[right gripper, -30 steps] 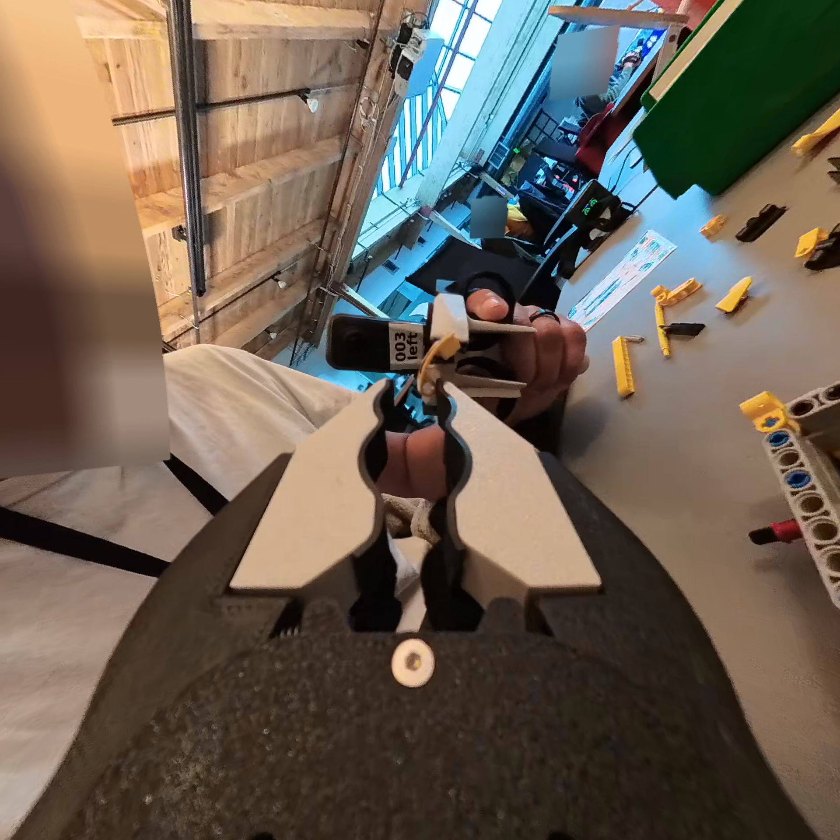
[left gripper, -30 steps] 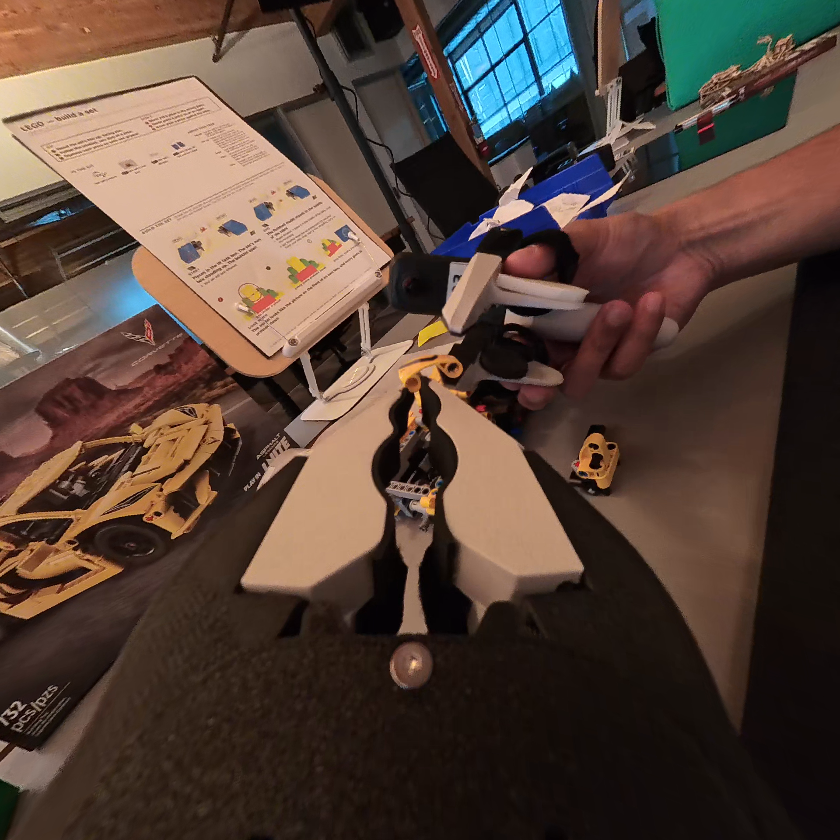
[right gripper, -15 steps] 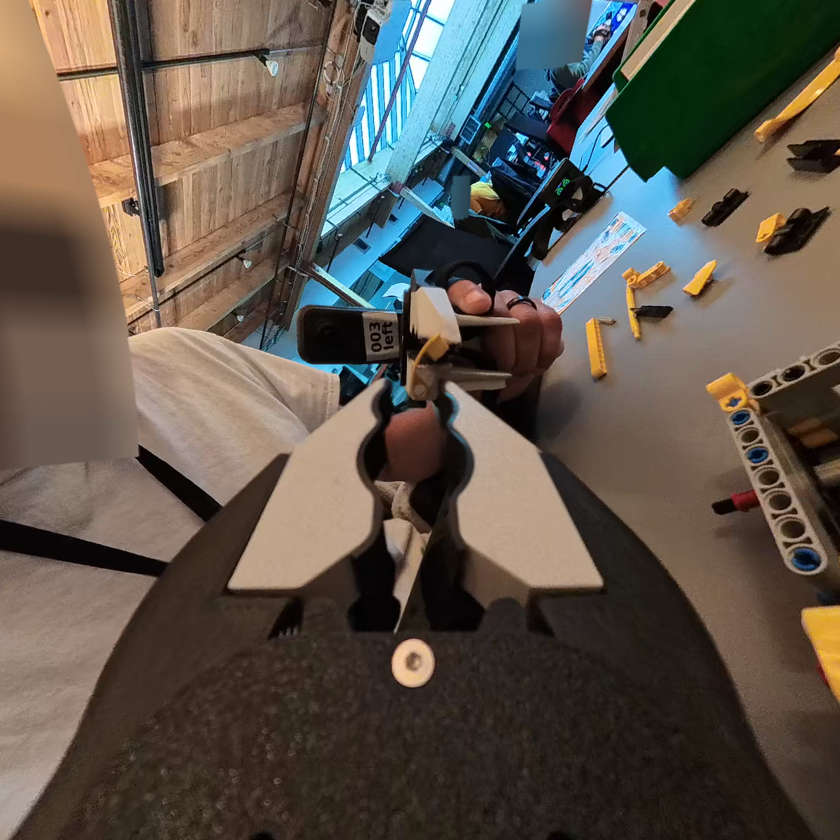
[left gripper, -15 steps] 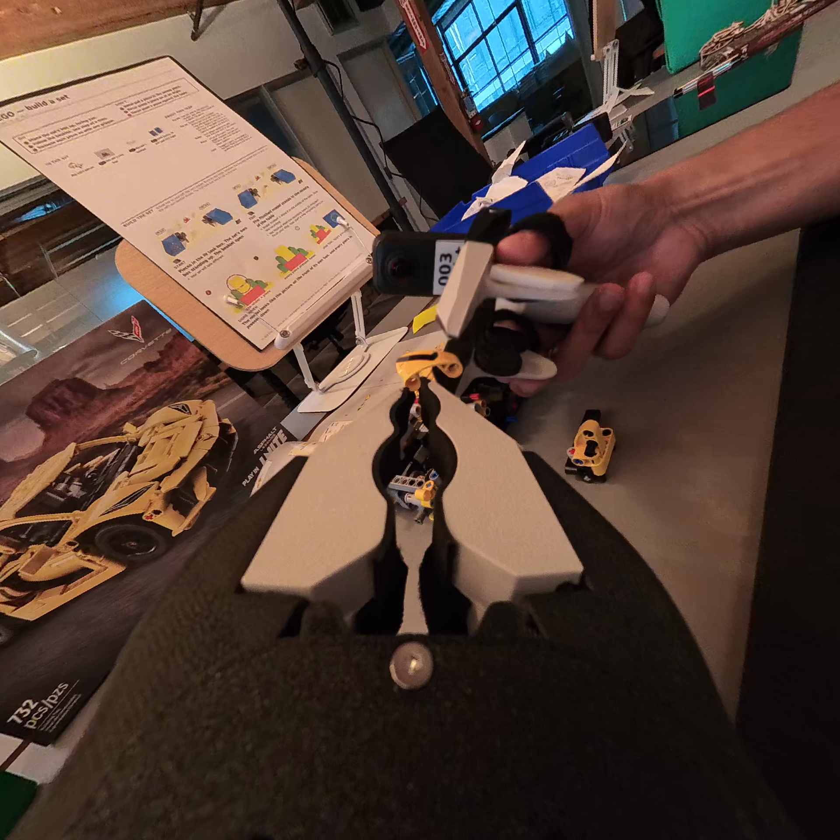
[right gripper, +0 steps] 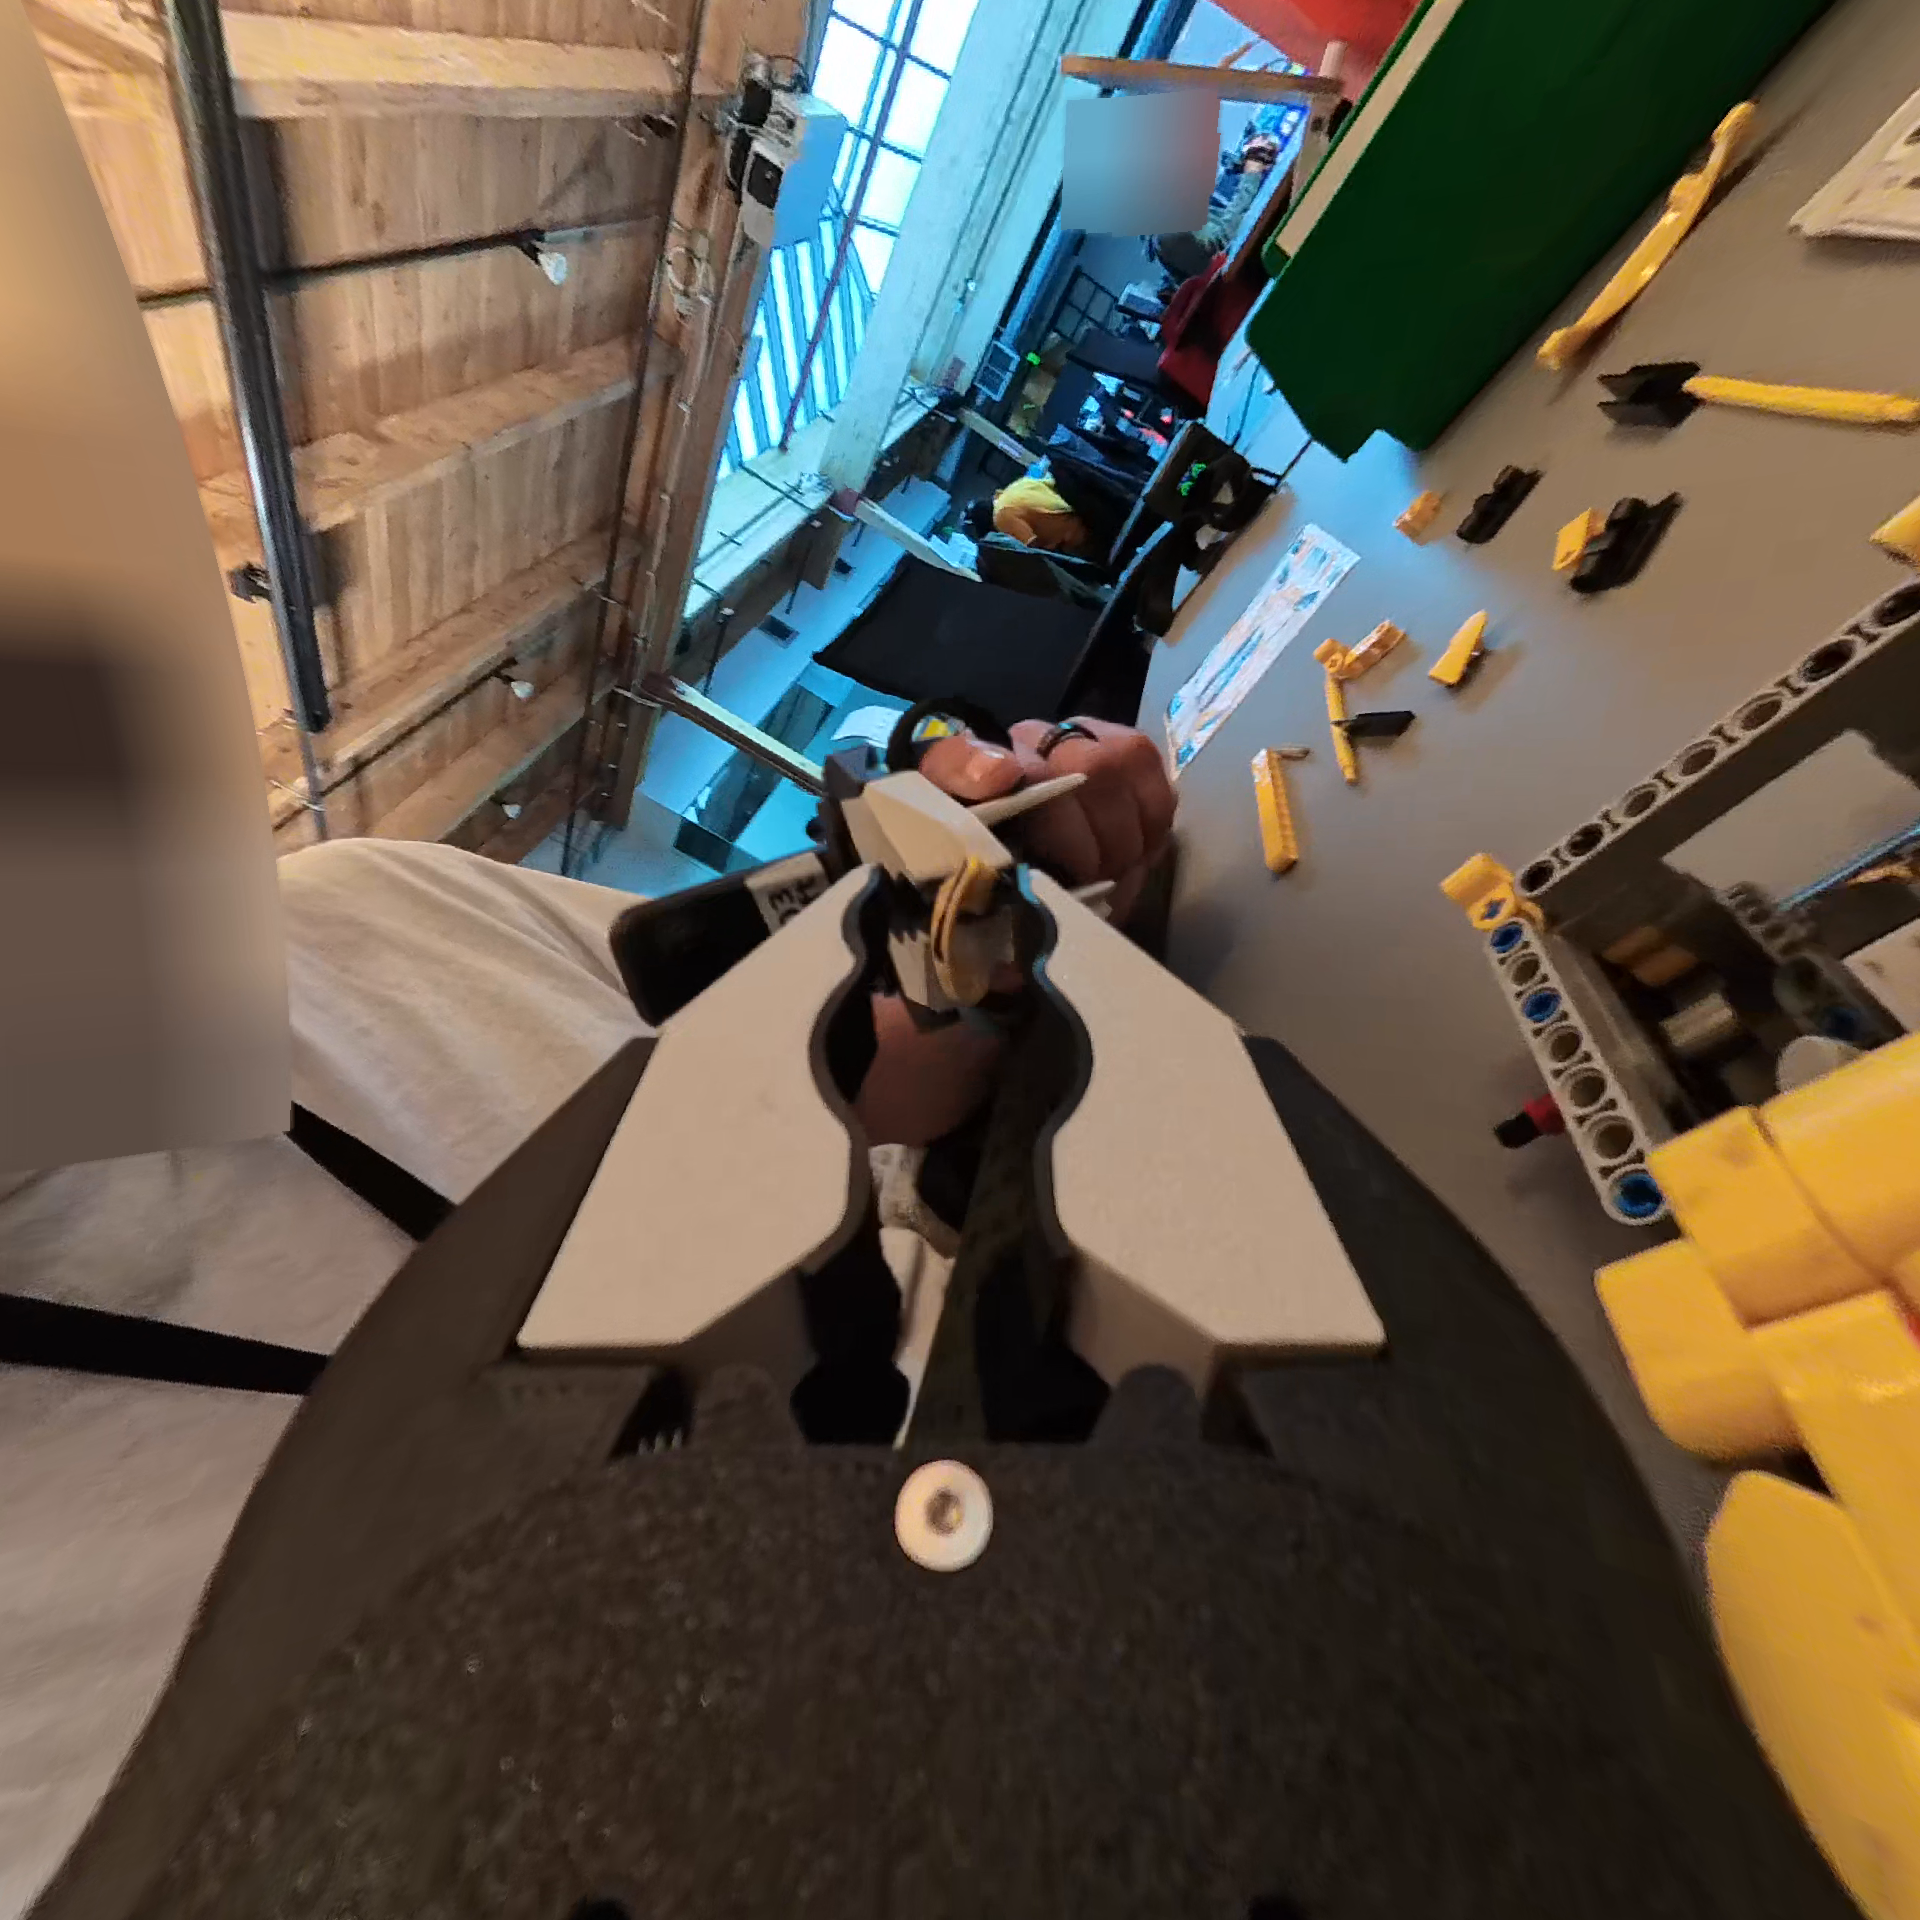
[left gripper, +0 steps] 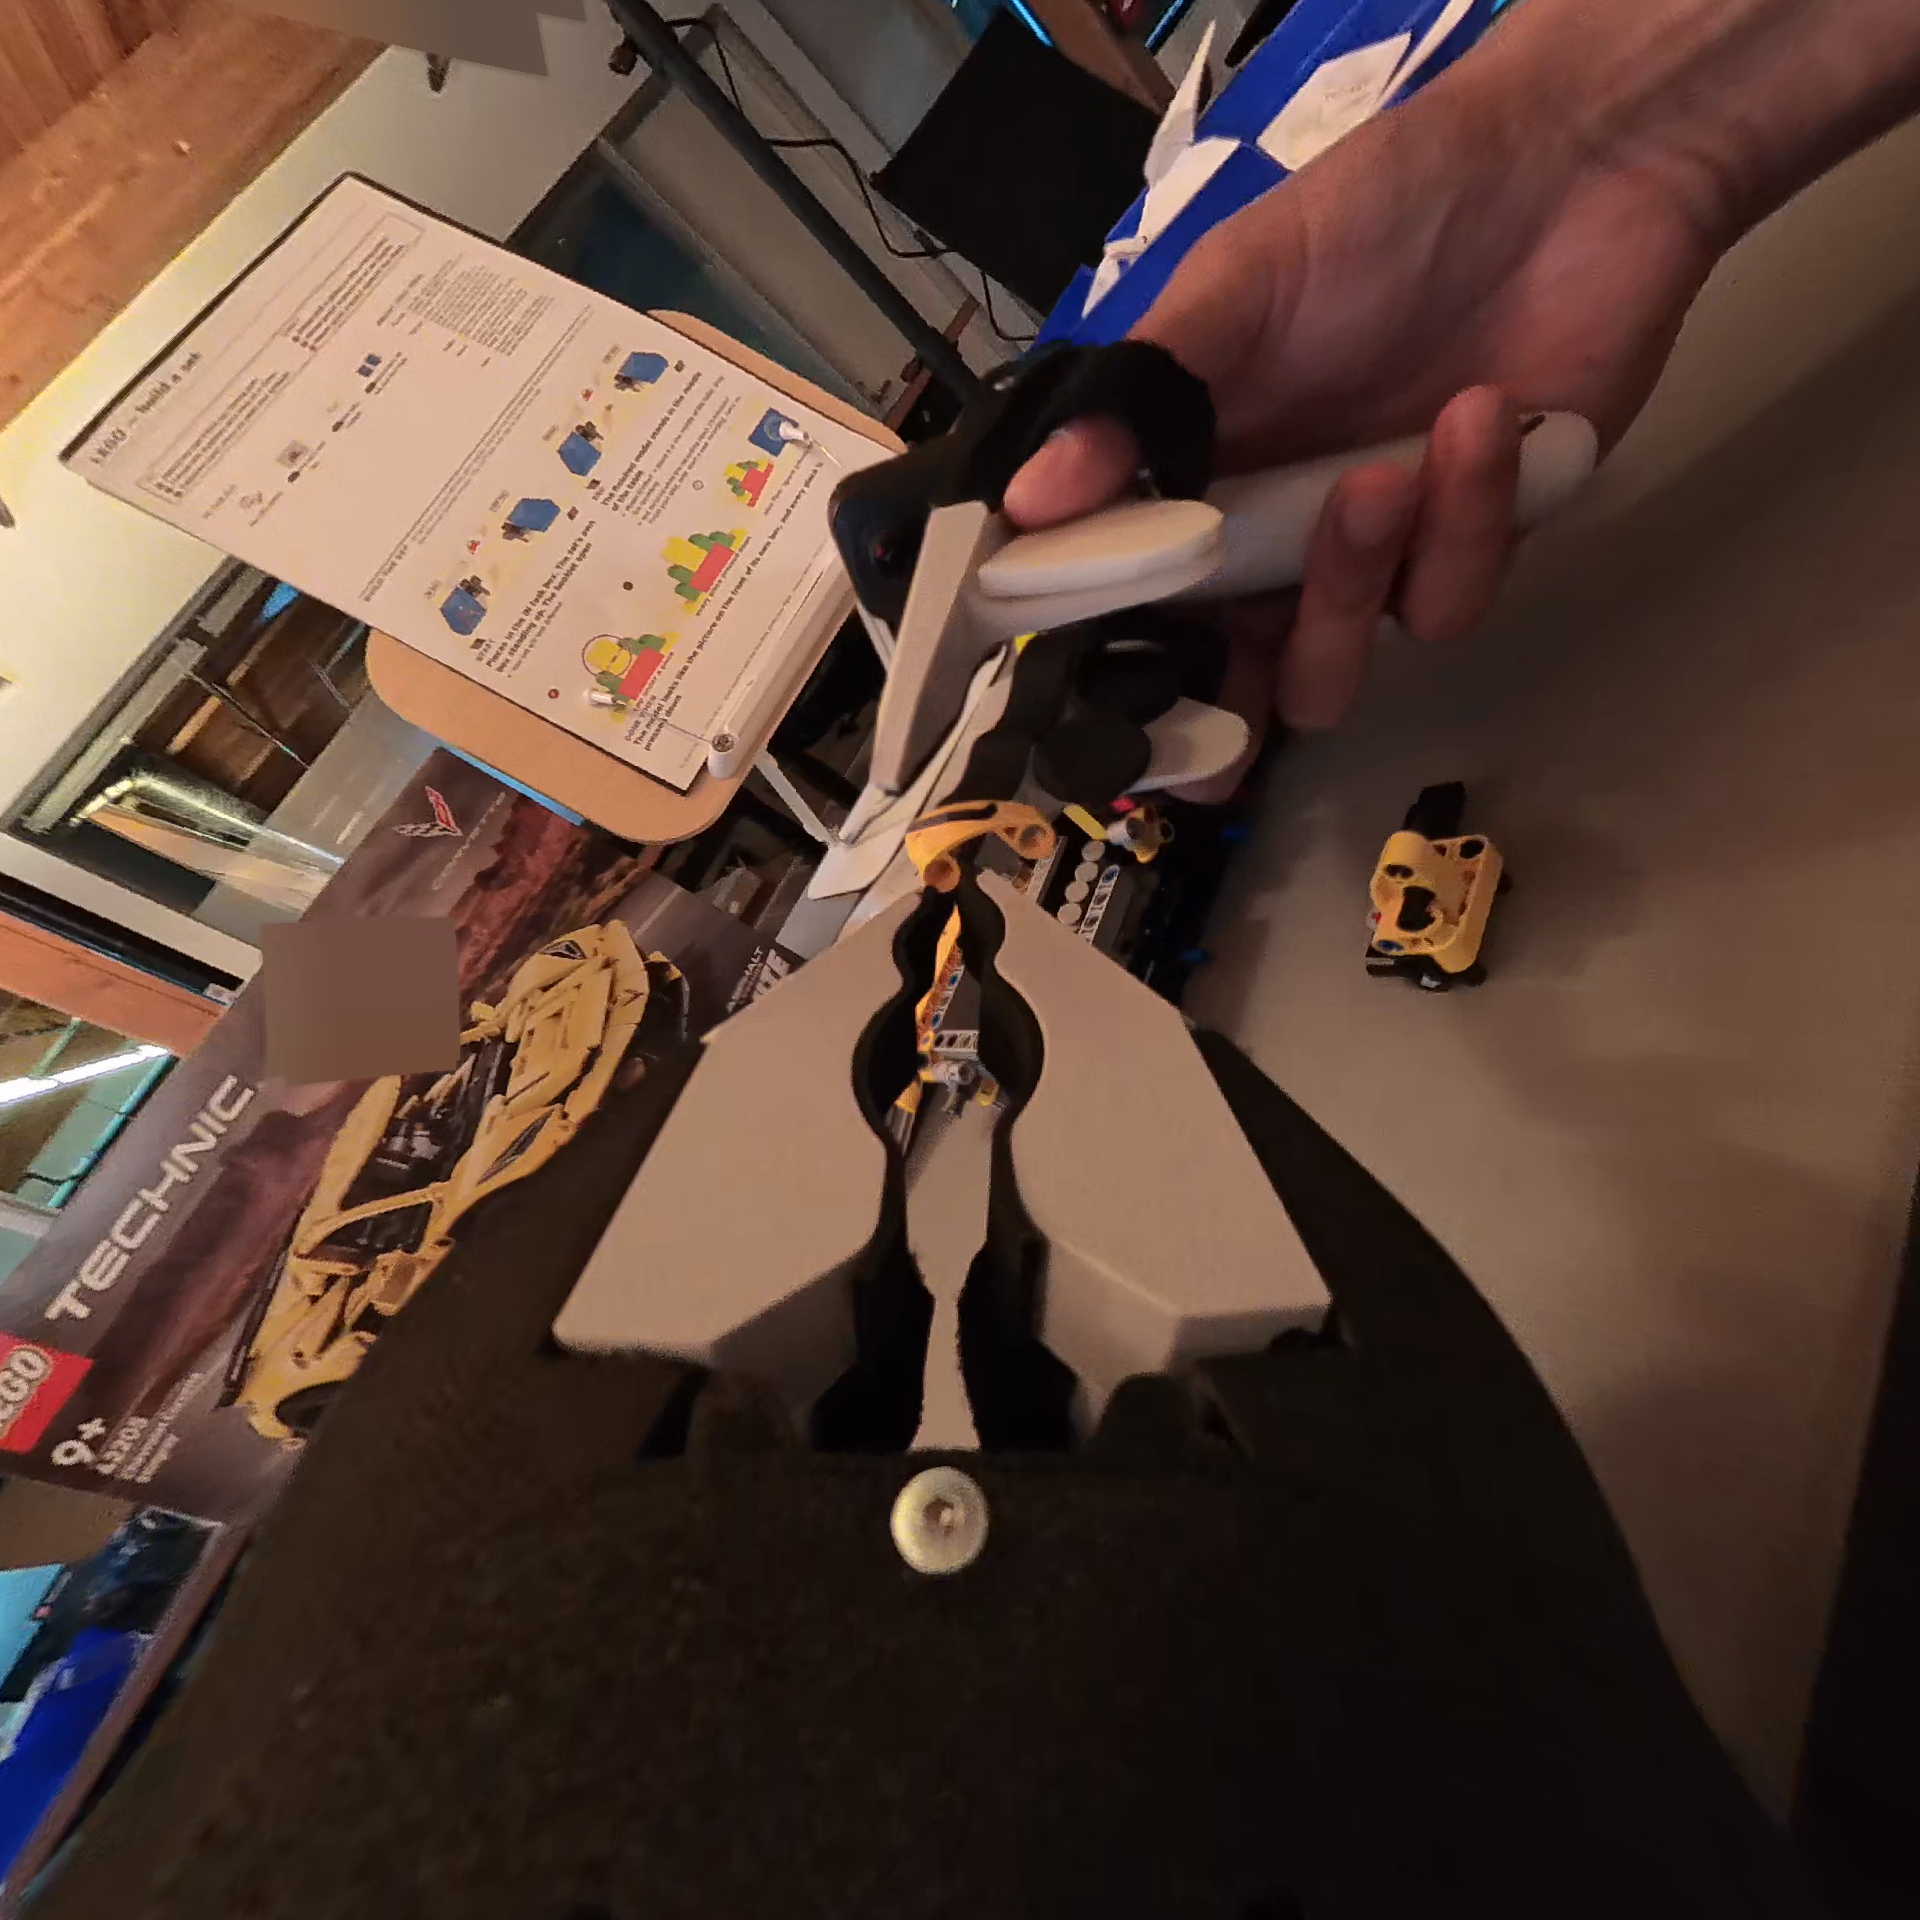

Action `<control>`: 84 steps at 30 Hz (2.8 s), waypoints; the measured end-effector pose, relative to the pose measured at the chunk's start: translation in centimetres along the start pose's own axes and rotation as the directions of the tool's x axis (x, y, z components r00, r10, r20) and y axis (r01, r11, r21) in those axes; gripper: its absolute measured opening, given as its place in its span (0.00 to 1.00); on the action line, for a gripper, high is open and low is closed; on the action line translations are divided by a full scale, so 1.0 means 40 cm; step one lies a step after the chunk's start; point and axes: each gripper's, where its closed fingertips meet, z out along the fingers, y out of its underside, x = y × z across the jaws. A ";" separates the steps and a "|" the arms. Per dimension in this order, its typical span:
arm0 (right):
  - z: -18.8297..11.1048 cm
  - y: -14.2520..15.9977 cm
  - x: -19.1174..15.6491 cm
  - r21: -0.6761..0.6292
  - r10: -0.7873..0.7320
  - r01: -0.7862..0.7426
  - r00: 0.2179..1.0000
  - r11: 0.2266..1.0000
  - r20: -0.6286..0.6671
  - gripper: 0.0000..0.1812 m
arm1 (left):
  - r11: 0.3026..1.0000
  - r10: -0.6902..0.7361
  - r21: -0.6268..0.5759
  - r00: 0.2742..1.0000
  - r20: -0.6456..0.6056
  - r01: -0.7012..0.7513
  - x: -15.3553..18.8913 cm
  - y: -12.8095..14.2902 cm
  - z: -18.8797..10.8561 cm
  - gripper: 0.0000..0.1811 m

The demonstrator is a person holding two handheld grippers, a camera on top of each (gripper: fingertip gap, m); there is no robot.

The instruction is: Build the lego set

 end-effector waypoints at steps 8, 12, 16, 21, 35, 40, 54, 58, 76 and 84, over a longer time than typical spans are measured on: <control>-0.003 -0.001 -0.003 0.003 0.013 -0.013 1.000 1.000 0.001 0.05 | 0.997 0.080 -0.015 0.997 0.015 -0.080 0.012 -0.003 0.003 0.00; -0.007 -0.010 -0.009 0.019 0.001 -0.001 1.000 1.000 0.005 0.05 | 0.999 -0.024 -0.037 1.000 0.013 0.024 0.001 0.009 0.004 0.00; -0.024 -0.042 -0.015 0.095 0.009 -0.010 1.000 0.995 0.015 0.05 | 0.957 -0.290 -0.042 0.954 -0.077 0.287 0.002 0.022 0.006 0.00; -0.016 -0.058 -0.043 0.160 0.055 -0.070 0.994 0.985 0.092 0.05 | 0.864 -0.499 0.007 0.857 -0.127 0.504 -0.023 0.000 0.007 0.18; 0.021 -0.039 -0.028 0.163 0.115 -0.132 0.987 0.978 0.111 0.05 | 0.797 -0.591 0.040 0.791 -0.161 0.603 -0.033 -0.021 -0.002 0.04; 0.019 -0.031 -0.029 0.089 -0.113 0.115 0.993 0.989 -0.029 0.12 | 0.577 -0.780 -0.018 0.544 -0.309 0.817 -0.027 -0.018 -0.003 0.04; 0.022 -0.012 -0.013 0.017 -0.229 0.233 0.965 0.972 -0.126 0.04 | 0.544 -0.775 -0.028 0.489 -0.399 0.839 -0.008 -0.044 -0.012 0.02; 0.024 -0.005 -0.029 -0.010 -0.275 0.275 0.955 0.961 -0.112 0.03 | 0.556 -0.758 -0.003 0.505 -0.413 0.831 -0.008 -0.056 -0.018 0.02; 0.025 -0.015 -0.045 0.034 -0.273 0.276 0.960 0.961 -0.066 0.04 | 0.502 -0.765 0.028 0.459 -0.453 0.864 -0.027 -0.070 -0.032 0.01; 0.030 -0.003 -0.034 0.005 -0.271 0.272 0.959 0.962 -0.085 0.04 | 0.556 -0.745 0.021 0.509 -0.430 0.831 -0.013 -0.066 -0.025 0.01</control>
